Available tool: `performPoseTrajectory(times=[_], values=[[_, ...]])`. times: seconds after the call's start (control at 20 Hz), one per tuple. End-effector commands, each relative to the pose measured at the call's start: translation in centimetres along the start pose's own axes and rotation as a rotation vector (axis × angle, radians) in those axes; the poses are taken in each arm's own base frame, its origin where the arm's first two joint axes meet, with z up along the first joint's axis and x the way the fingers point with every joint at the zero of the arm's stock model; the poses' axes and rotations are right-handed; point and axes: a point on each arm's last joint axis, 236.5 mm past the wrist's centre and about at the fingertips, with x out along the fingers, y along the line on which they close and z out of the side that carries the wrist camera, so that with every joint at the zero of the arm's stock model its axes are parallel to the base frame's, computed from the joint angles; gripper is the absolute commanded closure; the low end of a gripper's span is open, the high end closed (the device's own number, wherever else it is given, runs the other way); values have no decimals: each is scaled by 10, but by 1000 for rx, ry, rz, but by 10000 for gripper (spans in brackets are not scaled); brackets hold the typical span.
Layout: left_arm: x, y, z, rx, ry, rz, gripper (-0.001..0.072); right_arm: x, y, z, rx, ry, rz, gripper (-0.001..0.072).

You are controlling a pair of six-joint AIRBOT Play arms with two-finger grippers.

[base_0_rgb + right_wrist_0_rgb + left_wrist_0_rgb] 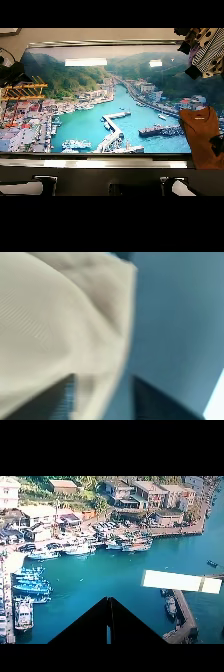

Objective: Fold the clothes and pants, and hang the long-sleeved shirts on hangers.

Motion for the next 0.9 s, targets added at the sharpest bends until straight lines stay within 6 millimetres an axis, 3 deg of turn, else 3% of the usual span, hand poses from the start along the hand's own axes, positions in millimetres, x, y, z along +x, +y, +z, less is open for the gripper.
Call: performPoseTrajectory(times=[0.0, 0.1, 0.15, 0.2, 0.3, 0.45, 0.55, 0.7, 0.85], values=[[6, -3, 1, 46, 2, -4, 690, -68, 87, 41, -51, -192, 475, 474], [14, -3, 0, 60, 19, 21, 690, -156, 153, 48, -174, -349, 830, 567], [19, 3, -2, 74, 27, 66, 691, -194, 179, 35, -269, -395, 936, 586], [24, 10, -5, 104, 40, 128, 691, -221, 203, 11, -374, -418, 999, 602], [34, 23, -19, 150, 77, 222, 691, -248, 240, -51, -606, -435, 1043, 664], [57, 22, -47, 204, 74, 219, 691, -248, 269, -163, -1013, -396, 994, 681], [69, 25, -74, 221, 78, 215, 691, -237, 271, -210, -1197, -395, 912, 681], [81, 35, -107, 220, 139, 222, 689, -236, 273, -240, -1304, -424, 879, 681], [87, 43, -124, 208, 211, 232, 688, -236, 274, -236, -1303, -443, 872, 677]])
